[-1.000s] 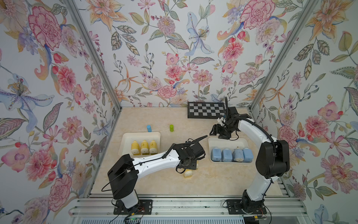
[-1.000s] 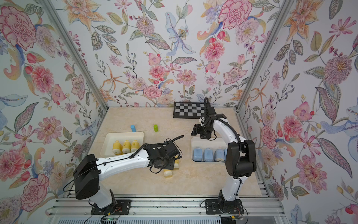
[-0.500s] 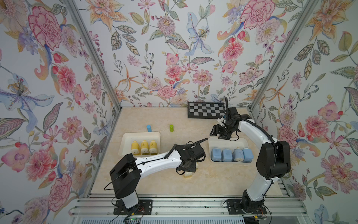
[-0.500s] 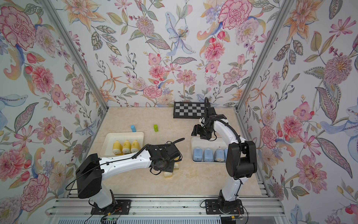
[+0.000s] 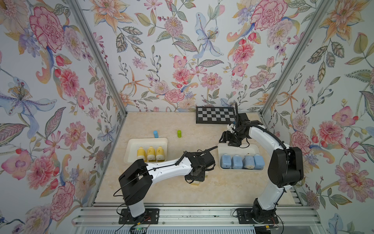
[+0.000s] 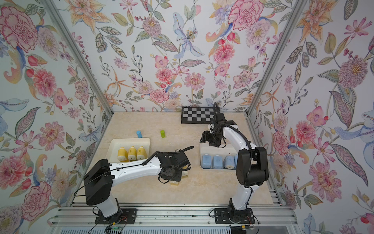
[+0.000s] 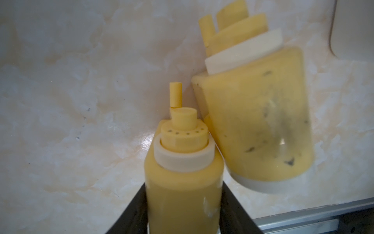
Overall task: Place the pencil sharpeners by color into the storage box
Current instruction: Pick up the pencil sharpener from the center of the board.
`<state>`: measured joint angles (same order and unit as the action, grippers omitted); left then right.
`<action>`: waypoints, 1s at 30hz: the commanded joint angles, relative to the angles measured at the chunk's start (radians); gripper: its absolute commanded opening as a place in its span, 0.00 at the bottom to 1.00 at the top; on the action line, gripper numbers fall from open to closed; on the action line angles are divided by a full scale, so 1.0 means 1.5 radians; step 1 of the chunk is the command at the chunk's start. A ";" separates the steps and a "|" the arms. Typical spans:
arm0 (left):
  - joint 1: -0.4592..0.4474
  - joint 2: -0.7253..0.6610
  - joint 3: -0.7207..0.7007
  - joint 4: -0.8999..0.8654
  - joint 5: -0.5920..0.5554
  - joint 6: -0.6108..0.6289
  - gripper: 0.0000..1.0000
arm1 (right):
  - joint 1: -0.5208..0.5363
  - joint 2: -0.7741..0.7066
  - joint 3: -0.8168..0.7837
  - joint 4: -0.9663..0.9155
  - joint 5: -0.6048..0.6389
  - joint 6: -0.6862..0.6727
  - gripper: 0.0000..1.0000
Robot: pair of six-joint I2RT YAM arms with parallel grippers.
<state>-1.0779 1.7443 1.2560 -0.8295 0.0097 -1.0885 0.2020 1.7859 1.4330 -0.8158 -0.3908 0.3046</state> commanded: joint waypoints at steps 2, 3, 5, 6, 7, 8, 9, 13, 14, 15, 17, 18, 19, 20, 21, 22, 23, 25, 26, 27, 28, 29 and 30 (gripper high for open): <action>0.005 0.002 -0.008 -0.054 -0.015 -0.001 0.48 | -0.007 -0.016 -0.008 0.007 -0.010 -0.014 0.71; 0.006 -0.003 -0.010 -0.059 -0.019 -0.003 0.47 | -0.007 -0.016 -0.008 0.007 -0.011 -0.015 0.71; 0.007 -0.018 -0.017 -0.074 -0.029 -0.009 0.46 | -0.008 -0.016 -0.008 0.008 -0.012 -0.015 0.71; 0.009 -0.025 -0.021 -0.081 -0.033 -0.011 0.46 | -0.008 -0.015 -0.008 0.008 -0.014 -0.015 0.71; 0.012 -0.034 -0.026 -0.087 -0.038 -0.013 0.46 | -0.008 -0.014 -0.007 0.008 -0.015 -0.016 0.71; 0.015 -0.042 -0.029 -0.094 -0.042 -0.014 0.45 | -0.007 -0.013 -0.006 0.008 -0.019 -0.015 0.71; 0.019 -0.050 -0.032 -0.100 -0.046 -0.015 0.45 | -0.007 -0.013 -0.005 0.008 -0.019 -0.015 0.71; 0.038 -0.086 -0.042 -0.129 -0.068 -0.018 0.44 | -0.007 -0.015 -0.004 0.009 -0.021 -0.016 0.71; 0.044 -0.097 -0.045 -0.135 -0.073 -0.018 0.44 | -0.007 -0.014 -0.004 0.009 -0.022 -0.016 0.71; 0.050 -0.108 -0.047 -0.141 -0.077 -0.018 0.44 | -0.007 -0.012 -0.002 0.009 -0.022 -0.017 0.71; 0.066 -0.140 -0.047 -0.155 -0.092 -0.018 0.44 | -0.007 -0.008 0.001 0.009 -0.028 -0.017 0.71; 0.072 -0.151 -0.044 -0.163 -0.099 -0.017 0.44 | -0.007 -0.005 0.003 0.009 -0.030 -0.018 0.71; 0.080 -0.162 -0.042 -0.169 -0.104 -0.016 0.43 | -0.007 -0.003 0.005 0.010 -0.034 -0.017 0.71; 0.088 -0.174 -0.038 -0.177 -0.109 -0.014 0.43 | -0.007 -0.001 0.007 0.009 -0.037 -0.018 0.71; 0.092 -0.183 -0.033 -0.186 -0.113 -0.013 0.43 | -0.007 0.002 0.010 0.009 -0.039 -0.018 0.71; 0.100 -0.194 -0.028 -0.198 -0.121 -0.013 0.43 | -0.006 0.004 0.013 0.009 -0.043 -0.019 0.71; 0.108 -0.204 -0.024 -0.211 -0.127 -0.012 0.43 | -0.006 0.005 0.016 0.009 -0.047 -0.020 0.71; 0.125 -0.224 -0.016 -0.231 -0.138 -0.007 0.43 | -0.005 0.011 0.025 0.009 -0.053 -0.023 0.71; 0.137 -0.236 -0.011 -0.242 -0.144 -0.003 0.43 | -0.004 0.016 0.031 0.008 -0.058 -0.025 0.71; 0.147 -0.246 -0.009 -0.249 -0.150 0.000 0.43 | -0.002 0.019 0.037 0.008 -0.061 -0.026 0.71; 0.163 -0.259 -0.006 -0.256 -0.156 0.007 0.43 | 0.000 0.025 0.044 0.008 -0.065 -0.027 0.71; 0.180 -0.272 -0.004 -0.261 -0.160 0.014 0.43 | 0.004 0.031 0.052 0.008 -0.069 -0.029 0.71; 0.196 -0.283 -0.002 -0.262 -0.163 0.022 0.43 | 0.006 0.037 0.058 0.008 -0.073 -0.030 0.71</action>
<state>-0.8345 1.3762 1.2137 -1.1484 -0.1604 -1.0798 0.2016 1.8053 1.4765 -0.8047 -0.4660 0.2893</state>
